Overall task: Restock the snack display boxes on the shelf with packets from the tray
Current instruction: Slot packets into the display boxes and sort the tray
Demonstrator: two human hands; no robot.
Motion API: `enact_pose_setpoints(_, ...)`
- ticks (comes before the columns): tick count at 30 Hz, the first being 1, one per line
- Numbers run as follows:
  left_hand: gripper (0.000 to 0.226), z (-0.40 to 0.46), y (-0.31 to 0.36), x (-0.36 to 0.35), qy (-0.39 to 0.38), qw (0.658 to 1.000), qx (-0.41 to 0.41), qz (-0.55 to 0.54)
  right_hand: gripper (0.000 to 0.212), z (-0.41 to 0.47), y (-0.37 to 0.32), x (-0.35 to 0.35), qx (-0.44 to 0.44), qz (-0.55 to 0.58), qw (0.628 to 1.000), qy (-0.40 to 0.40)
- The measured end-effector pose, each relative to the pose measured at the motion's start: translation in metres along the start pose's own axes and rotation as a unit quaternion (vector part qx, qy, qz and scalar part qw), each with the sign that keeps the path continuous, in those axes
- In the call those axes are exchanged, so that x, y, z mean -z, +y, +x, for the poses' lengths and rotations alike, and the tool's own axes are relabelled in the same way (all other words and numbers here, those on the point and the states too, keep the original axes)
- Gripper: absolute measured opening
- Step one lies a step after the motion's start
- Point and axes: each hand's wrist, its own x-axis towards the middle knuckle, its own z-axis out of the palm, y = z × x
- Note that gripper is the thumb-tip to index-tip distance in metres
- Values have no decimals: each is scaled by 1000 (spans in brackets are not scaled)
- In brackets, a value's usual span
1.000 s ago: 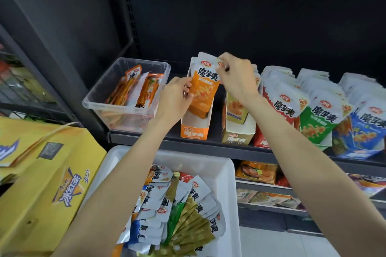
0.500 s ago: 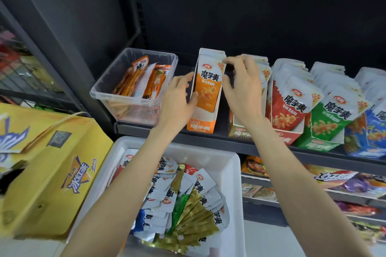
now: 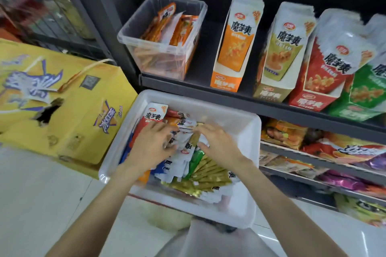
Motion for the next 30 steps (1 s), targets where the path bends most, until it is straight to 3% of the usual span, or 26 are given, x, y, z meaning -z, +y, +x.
enact_pose_setpoints(4,45,-16,-12,-14,-34,998,44,21,34,19,-7,-28,27,-63,997,20)
enact_pose_setpoints(8,45,-18,-12,-20,-20,998,51,18,34,33,-8,-36,50,-219,974,-13)
enact_pose_setpoints(15,47,-17,-14,-21,-18,998,67,7,24,31,-2,-24,196,-295,935,13)
enact_pose_setpoints(20,51,-15,-17,-19,-41,996,81,-11,24,17,4,-15,233,-217,948,28)
enact_pose_setpoints(22,55,-15,-14,-14,-16,996,70,-52,9,8,4,-1,163,-166,972,48)
enact_pose_setpoints(24,54,-14,0,-2,54,981,61,-177,15,-4,3,18,30,-98,990,100)
enact_pose_setpoints(27,50,-9,28,16,122,942,51,-308,10,-23,-1,52,-51,115,962,240)
enact_pose_setpoints(30,58,1,50,24,72,923,57,-374,8,-33,-1,79,-64,255,940,219)
